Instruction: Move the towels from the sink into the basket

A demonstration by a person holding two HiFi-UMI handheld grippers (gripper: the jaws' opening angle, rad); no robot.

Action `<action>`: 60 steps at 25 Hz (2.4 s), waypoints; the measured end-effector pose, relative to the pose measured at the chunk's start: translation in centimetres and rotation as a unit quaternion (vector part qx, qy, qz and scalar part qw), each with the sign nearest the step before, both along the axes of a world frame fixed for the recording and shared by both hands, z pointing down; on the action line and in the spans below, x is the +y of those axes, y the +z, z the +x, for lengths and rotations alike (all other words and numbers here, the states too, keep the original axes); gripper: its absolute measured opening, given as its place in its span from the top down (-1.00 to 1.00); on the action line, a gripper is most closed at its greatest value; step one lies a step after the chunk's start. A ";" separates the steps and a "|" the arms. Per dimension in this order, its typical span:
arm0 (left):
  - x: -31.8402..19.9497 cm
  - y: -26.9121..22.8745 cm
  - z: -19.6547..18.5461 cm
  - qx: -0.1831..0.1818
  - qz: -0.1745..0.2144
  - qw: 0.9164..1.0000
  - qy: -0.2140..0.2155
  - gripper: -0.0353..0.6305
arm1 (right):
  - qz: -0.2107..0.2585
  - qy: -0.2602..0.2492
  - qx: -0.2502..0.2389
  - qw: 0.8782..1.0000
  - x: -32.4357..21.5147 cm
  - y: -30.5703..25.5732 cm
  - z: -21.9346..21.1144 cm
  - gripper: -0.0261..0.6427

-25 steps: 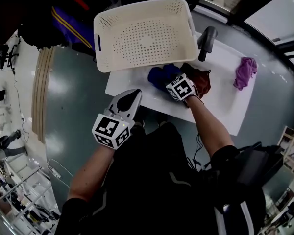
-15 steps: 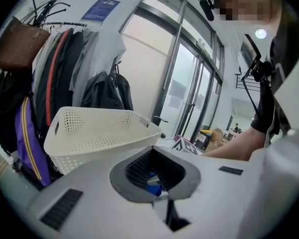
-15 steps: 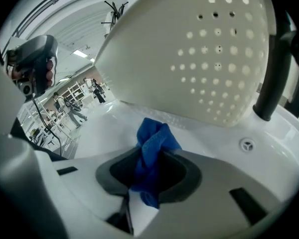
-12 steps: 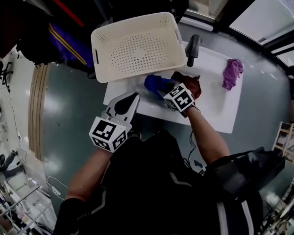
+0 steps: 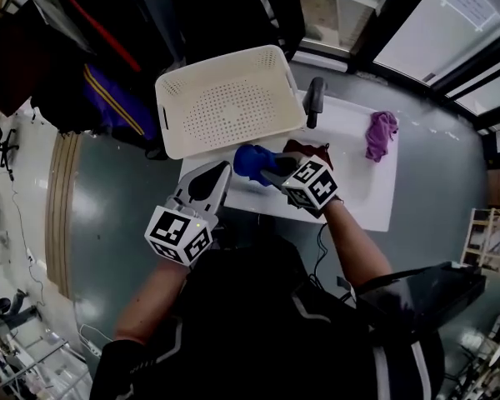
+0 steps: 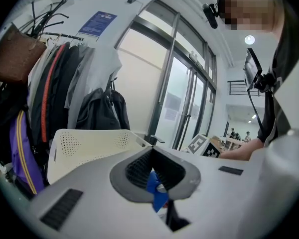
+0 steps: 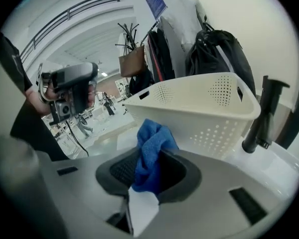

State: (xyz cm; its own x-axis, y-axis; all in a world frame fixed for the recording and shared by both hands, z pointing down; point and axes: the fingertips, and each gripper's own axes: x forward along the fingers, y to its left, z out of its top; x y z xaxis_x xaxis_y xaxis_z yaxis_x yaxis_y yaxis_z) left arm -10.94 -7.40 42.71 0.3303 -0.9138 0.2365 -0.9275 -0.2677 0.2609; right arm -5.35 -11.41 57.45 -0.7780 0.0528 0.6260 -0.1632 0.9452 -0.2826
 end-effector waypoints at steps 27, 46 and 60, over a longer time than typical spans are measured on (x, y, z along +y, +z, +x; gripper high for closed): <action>-4.3 -7.3 -3.4 -0.038 0.070 0.993 -0.092 0.88 | 0.092 0.046 -0.130 0.986 -7.2 -18.2 -3.8 0.63; -10.3 -6.3 -7.3 0.011 0.050 0.997 -0.051 0.88 | 0.107 0.157 -0.081 0.978 -15.6 -16.3 -7.3 0.63; -15.5 -1.2 -11.8 -0.019 -0.015 0.996 -0.085 0.88 | 0.081 0.234 0.021 0.969 -19.6 -7.1 -10.4 0.62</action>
State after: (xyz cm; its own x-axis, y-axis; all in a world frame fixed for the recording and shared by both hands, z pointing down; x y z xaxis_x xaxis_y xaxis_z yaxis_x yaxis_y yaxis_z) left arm -22.79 -22.89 41.53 0.1610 -0.9482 0.2738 -0.9681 -0.0978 0.2307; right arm -15.80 -30.99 50.34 -0.6664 -0.4008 0.6287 -0.5925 0.7965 -0.1203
